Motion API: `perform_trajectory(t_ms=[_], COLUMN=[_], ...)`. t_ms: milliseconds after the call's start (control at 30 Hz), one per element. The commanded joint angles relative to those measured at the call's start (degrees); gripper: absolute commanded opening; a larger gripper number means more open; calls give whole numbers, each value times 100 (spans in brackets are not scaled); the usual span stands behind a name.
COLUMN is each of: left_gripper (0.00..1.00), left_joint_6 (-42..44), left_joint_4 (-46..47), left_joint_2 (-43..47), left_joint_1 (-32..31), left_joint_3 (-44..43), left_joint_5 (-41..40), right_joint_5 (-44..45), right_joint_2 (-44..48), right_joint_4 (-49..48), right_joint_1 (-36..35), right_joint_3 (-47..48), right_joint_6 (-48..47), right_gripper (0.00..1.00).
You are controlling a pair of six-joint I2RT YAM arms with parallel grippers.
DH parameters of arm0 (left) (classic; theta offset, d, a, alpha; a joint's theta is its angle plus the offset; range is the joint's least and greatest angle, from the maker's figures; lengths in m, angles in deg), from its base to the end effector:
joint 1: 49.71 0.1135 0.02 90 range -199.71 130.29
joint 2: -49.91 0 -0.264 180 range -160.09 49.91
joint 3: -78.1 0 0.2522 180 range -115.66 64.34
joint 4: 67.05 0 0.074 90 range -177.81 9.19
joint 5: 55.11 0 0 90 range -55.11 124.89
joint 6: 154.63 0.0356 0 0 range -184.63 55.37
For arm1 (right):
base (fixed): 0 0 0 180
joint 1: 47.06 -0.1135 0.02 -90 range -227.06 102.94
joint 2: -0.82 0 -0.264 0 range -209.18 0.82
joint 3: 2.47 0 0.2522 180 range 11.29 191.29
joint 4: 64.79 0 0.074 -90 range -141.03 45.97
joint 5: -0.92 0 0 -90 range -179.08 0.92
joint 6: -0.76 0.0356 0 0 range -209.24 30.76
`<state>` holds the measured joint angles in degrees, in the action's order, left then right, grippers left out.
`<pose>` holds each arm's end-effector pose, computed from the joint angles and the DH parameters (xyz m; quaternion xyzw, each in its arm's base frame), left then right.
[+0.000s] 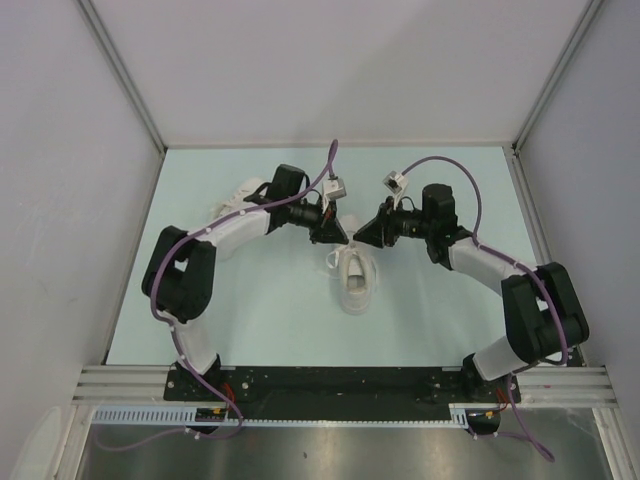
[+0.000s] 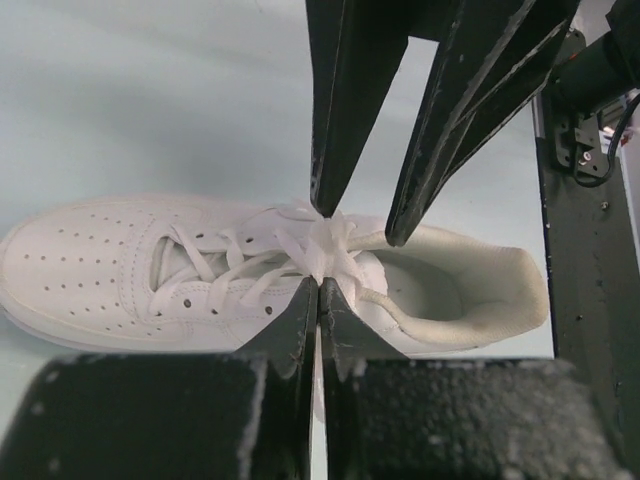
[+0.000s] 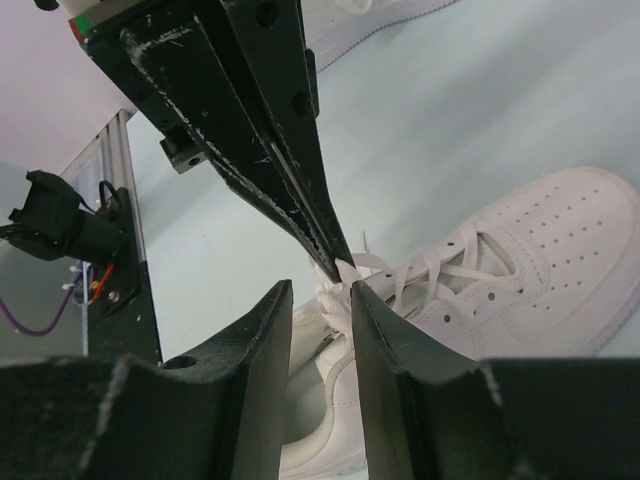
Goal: Tie the shoes
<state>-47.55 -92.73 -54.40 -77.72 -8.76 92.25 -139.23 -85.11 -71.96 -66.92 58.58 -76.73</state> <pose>0.3337 -0.2114 0.2300 0.4849 0.6703 -0.4716 0.3054 0.2938 0.1352 0.2413 -0.2963 0.7139 0.4776 0.4177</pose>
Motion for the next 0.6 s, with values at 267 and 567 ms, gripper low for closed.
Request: perform_trajectory(t_ms=[267, 567], left_gripper=[4, 4], left_joint_6=[1209, 1465], left_joint_4=[-662, -891], left_joint_2=[-204, -186], left_joint_1=[-20, -20], left_joint_3=[-670, -750], left_joint_5=[416, 468], right_joint_5=[-461, -144], right_joint_2=[-565, -723], right_joint_4=[501, 818], right_joint_1=[-141, -247], right_joint_3=[773, 843], right_joint_6=[-99, -662], right_gripper=[34, 30])
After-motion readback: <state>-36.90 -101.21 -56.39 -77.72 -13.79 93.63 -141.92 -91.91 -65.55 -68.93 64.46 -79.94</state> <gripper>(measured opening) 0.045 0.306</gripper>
